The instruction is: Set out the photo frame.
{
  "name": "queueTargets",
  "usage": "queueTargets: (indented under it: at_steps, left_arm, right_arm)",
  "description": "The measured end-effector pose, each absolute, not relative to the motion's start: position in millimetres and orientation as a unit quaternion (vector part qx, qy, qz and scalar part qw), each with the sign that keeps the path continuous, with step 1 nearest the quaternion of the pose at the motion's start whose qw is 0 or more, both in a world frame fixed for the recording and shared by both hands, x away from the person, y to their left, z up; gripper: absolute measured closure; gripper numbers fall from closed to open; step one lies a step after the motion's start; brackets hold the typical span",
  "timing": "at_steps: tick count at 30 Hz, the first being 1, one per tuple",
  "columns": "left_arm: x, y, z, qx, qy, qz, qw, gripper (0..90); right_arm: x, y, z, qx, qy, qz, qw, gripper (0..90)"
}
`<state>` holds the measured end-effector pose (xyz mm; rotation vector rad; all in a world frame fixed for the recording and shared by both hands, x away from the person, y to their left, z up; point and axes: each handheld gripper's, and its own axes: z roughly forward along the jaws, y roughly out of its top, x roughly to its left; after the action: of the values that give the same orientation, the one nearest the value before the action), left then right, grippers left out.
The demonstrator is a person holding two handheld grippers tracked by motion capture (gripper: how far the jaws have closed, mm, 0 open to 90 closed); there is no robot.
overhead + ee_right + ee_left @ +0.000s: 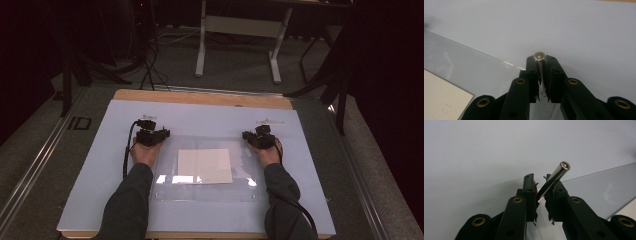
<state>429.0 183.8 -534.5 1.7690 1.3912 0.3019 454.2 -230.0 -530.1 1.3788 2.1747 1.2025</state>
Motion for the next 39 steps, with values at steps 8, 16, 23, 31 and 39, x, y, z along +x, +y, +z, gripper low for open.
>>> queueTargets:
  at_steps: [8,16,23,31,39]
  left_arm:
    - [420.1,186.3,-532.3,0.735,0.511,0.134,0.424,63.3]
    - [413.4,193.6,-524.8,0.734,0.482,0.152,0.455,59.9]
    - [410.0,196.4,-518.5,0.732,0.466,0.178,0.465,74.3]
    - [413.0,196.2,-519.1,0.738,0.461,0.194,0.453,80.3]
    - [414.5,192.6,-518.5,0.736,0.457,0.202,0.457,82.7]
  right_arm:
    - [447.0,-235.6,-523.0,0.465,0.755,0.432,0.166,69.7]
    - [440.7,-235.3,-516.9,0.440,0.763,0.433,0.191,68.2]
    - [440.1,-234.9,-510.7,0.448,0.754,0.439,0.196,76.6]
    - [438.9,-236.8,-513.0,0.450,0.753,0.439,0.194,81.9]
    - [439.0,-237.2,-513.6,0.446,0.755,0.441,0.191,83.8]
